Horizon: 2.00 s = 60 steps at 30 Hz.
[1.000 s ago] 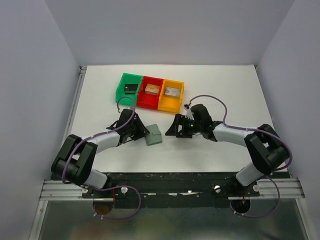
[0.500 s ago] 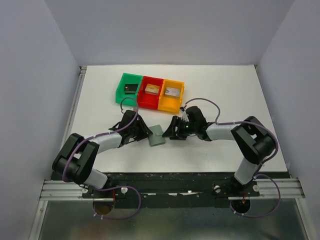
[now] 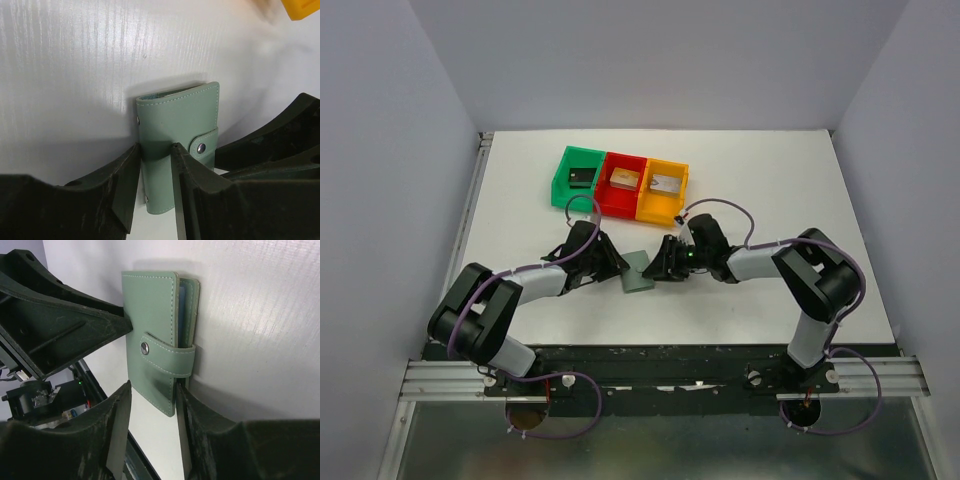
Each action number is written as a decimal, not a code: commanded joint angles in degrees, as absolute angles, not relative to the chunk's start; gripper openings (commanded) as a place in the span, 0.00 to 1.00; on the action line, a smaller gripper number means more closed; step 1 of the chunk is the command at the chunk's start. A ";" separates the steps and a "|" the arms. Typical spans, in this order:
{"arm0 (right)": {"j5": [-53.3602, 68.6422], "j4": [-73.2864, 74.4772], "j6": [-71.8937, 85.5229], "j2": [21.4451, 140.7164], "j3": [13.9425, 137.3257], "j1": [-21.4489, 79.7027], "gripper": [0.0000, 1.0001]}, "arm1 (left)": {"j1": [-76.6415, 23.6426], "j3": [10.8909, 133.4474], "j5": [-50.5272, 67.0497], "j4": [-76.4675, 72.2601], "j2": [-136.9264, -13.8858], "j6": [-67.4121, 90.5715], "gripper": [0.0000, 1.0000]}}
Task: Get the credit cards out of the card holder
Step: Pick up the card holder from the center of the board.
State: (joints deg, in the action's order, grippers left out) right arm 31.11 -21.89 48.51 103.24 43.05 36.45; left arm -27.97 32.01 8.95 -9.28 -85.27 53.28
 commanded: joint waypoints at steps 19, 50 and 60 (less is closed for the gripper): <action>33.92 -27.77 50.01 104.86 40.61 37.09 0.00 | -29.00 30.06 8.96 -8.09 -85.34 53.53 0.46; 40.25 -10.47 38.50 75.95 37.70 36.91 0.00 | -21.01 15.47 14.67 -29.96 -61.09 55.63 0.83; 47.19 -3.86 34.54 62.76 39.29 36.83 0.00 | -20.65 15.04 30.05 -46.03 -53.62 59.67 0.99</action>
